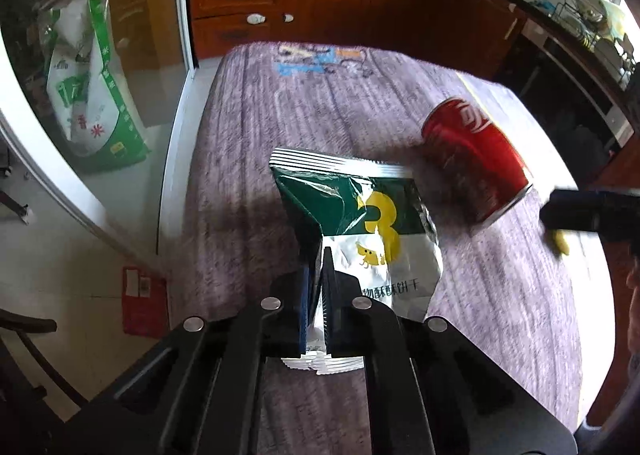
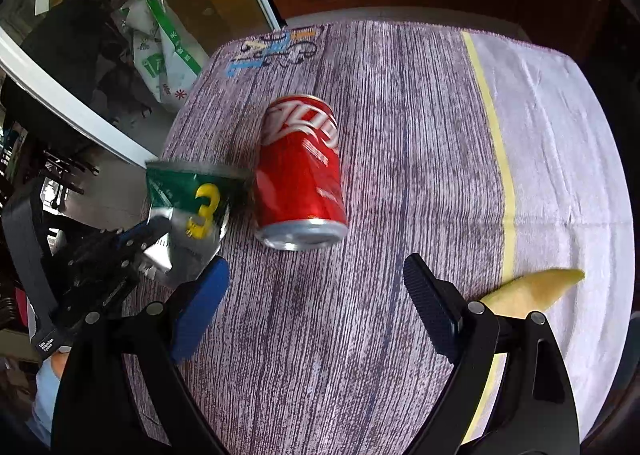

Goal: Collect trash
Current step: 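Grasp the green snack packet with the left tool while the right tool grasps the red Coca-Cola can, then lift the packet and can and carry both toward the teal bin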

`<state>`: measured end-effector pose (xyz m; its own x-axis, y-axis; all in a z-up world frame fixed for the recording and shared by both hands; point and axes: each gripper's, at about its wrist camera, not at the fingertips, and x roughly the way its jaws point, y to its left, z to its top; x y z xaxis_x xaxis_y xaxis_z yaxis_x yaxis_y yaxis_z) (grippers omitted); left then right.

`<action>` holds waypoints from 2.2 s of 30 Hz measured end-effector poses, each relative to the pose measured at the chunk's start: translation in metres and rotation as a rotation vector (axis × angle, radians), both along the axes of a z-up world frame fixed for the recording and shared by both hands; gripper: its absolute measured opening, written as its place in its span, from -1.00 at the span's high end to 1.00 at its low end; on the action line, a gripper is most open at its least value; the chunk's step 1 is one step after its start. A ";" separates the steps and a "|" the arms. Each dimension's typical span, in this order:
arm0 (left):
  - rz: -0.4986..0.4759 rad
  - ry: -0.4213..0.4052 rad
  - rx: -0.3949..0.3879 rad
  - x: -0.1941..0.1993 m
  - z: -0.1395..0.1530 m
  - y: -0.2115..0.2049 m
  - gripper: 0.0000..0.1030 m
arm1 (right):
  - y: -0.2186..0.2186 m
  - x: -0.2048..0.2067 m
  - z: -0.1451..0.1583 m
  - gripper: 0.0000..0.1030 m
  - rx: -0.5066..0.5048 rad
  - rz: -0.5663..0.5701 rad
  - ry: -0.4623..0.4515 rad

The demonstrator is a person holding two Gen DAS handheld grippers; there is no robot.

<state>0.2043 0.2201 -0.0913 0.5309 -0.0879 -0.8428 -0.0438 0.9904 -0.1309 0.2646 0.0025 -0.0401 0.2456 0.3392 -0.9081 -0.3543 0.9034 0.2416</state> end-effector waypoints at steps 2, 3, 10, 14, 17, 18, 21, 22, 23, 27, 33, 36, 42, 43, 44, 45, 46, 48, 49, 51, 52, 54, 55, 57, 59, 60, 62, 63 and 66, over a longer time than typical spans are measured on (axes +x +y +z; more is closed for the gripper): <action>-0.008 0.005 -0.011 -0.003 0.000 0.003 0.88 | 0.002 0.004 0.001 -0.65 -0.003 0.004 -0.009; -0.014 0.009 -0.019 -0.005 0.000 0.004 0.88 | 0.004 0.008 0.001 -0.65 -0.005 0.002 -0.015; -0.047 0.034 -0.017 -0.007 -0.003 0.000 0.77 | 0.026 0.025 -0.011 -0.65 0.000 0.019 -0.001; -0.054 0.037 -0.022 -0.008 -0.006 -0.001 0.41 | 0.040 0.028 -0.018 -0.65 -0.001 0.047 0.006; -0.046 0.031 0.004 -0.009 -0.005 -0.004 0.04 | 0.048 0.030 -0.021 -0.65 0.003 0.058 0.011; -0.041 0.030 0.010 -0.009 -0.006 -0.004 0.01 | 0.050 0.030 -0.022 -0.65 0.005 0.062 0.011; -0.038 0.023 0.006 -0.009 -0.006 -0.004 -0.01 | 0.056 0.030 -0.024 -0.65 0.007 0.072 0.004; -0.036 0.023 0.004 -0.009 -0.006 -0.004 -0.02 | 0.057 0.030 -0.025 -0.65 0.006 0.073 0.003; -0.036 0.023 0.004 -0.008 -0.006 -0.004 -0.03 | 0.059 0.031 -0.027 -0.65 0.006 0.074 0.004; -0.041 0.021 0.006 -0.007 -0.006 -0.006 -0.11 | 0.066 0.033 -0.031 -0.65 0.011 0.081 0.011; -0.052 0.024 0.008 -0.007 -0.006 -0.008 -0.17 | 0.078 0.034 -0.034 -0.31 0.022 0.105 0.008; -0.052 0.024 0.005 -0.007 -0.006 -0.007 -0.21 | 0.082 0.033 -0.037 -0.08 0.017 0.115 0.015; -0.079 0.015 0.057 -0.010 -0.009 -0.018 -0.34 | 0.069 0.025 -0.025 -0.07 0.045 0.098 -0.008; -0.081 0.014 0.073 -0.010 -0.010 -0.021 -0.34 | 0.064 0.024 -0.023 -0.07 0.048 0.092 -0.008; -0.082 0.011 0.078 -0.010 -0.010 -0.023 -0.34 | 0.057 0.022 -0.020 -0.07 0.048 0.080 -0.011; -0.082 0.008 0.078 -0.010 -0.010 -0.024 -0.34 | 0.053 0.020 -0.018 -0.07 0.044 0.073 -0.016; -0.084 0.006 0.077 -0.011 -0.010 -0.026 -0.32 | 0.046 0.017 -0.016 -0.07 0.042 0.063 -0.020; -0.094 0.009 0.083 -0.011 -0.010 -0.030 -0.32 | 0.034 0.013 -0.014 -0.07 0.047 0.046 -0.015; -0.096 0.010 0.087 -0.012 -0.010 -0.031 -0.32 | 0.030 0.011 -0.014 -0.08 0.049 0.039 -0.012; -0.093 0.010 0.092 -0.013 -0.010 -0.032 -0.32 | 0.020 0.007 -0.013 -0.08 0.045 0.023 -0.012; -0.090 0.011 0.091 -0.014 -0.010 -0.032 -0.32 | 0.017 0.005 -0.013 -0.08 0.043 0.017 -0.014; -0.078 0.010 0.085 -0.014 -0.010 -0.033 -0.31 | 0.010 0.002 -0.013 -0.08 0.045 0.002 -0.011; -0.072 0.007 0.088 -0.014 -0.009 -0.034 -0.22 | 0.007 0.000 -0.014 -0.08 0.048 -0.006 -0.005; -0.062 -0.004 0.115 -0.015 -0.008 -0.038 0.08 | 0.003 -0.006 -0.015 -0.08 0.050 -0.014 0.004; -0.060 -0.007 0.108 -0.017 -0.007 -0.040 0.39 | 0.001 -0.011 -0.012 -0.08 0.052 -0.016 0.003; -0.059 -0.005 0.098 -0.017 -0.006 -0.041 0.52 | -0.001 -0.015 -0.010 -0.08 0.052 -0.017 0.000; -0.051 -0.003 0.084 -0.019 -0.005 -0.044 0.66 | -0.005 -0.019 -0.008 -0.08 0.052 -0.017 -0.002; -0.050 -0.004 0.084 -0.020 -0.005 -0.047 0.71 | -0.008 -0.023 -0.006 -0.08 0.051 -0.020 -0.005; -0.069 -0.020 0.094 -0.029 0.002 -0.061 0.82 | -0.019 -0.032 0.002 -0.08 0.054 -0.030 -0.012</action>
<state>0.1749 0.1587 -0.0896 0.5435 -0.0462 -0.8382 0.0271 0.9989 -0.0375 0.2328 -0.0166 -0.0386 0.2668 0.3802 -0.8856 -0.3306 0.8993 0.2864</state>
